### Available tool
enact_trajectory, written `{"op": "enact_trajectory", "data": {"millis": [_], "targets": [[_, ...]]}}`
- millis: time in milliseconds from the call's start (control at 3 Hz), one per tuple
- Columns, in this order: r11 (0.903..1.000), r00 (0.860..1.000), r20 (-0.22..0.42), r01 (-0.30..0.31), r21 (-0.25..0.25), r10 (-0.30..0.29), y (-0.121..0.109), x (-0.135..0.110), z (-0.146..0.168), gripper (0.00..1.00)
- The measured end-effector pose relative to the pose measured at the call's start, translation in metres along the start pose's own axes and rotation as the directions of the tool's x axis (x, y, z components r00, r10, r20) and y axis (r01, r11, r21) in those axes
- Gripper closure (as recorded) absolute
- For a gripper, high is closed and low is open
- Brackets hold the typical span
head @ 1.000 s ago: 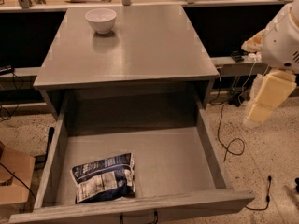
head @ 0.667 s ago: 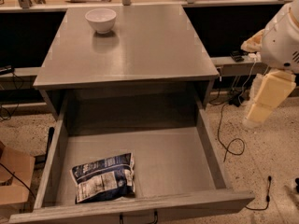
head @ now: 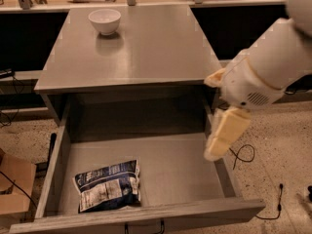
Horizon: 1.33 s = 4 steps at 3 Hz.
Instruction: Pick blue chip bag from top drawer and place on counter
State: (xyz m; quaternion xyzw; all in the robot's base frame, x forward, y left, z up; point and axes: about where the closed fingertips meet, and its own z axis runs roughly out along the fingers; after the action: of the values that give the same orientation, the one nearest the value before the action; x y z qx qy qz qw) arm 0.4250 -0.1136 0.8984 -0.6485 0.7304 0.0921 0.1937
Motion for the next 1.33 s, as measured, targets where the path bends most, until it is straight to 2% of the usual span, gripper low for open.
{"op": "enact_trajectory", "data": {"millis": [333,667,1000,1333], "targets": [[0.9972,0.997,0.066,0.043,-0.062,-0.039,0.017,-0.027,0.044,0.00],[0.9854,0.988,0.135,0.095,-0.141,-0.076,0.027,-0.057,0.096,0.00],[0.9847,0.987,0.141,0.092,-0.148,-0.071,0.028,-0.058,0.102,0.00],[0.9781,0.979,0.196,0.090,-0.188,-0.052,0.032,-0.068,0.144,0.00]]}}
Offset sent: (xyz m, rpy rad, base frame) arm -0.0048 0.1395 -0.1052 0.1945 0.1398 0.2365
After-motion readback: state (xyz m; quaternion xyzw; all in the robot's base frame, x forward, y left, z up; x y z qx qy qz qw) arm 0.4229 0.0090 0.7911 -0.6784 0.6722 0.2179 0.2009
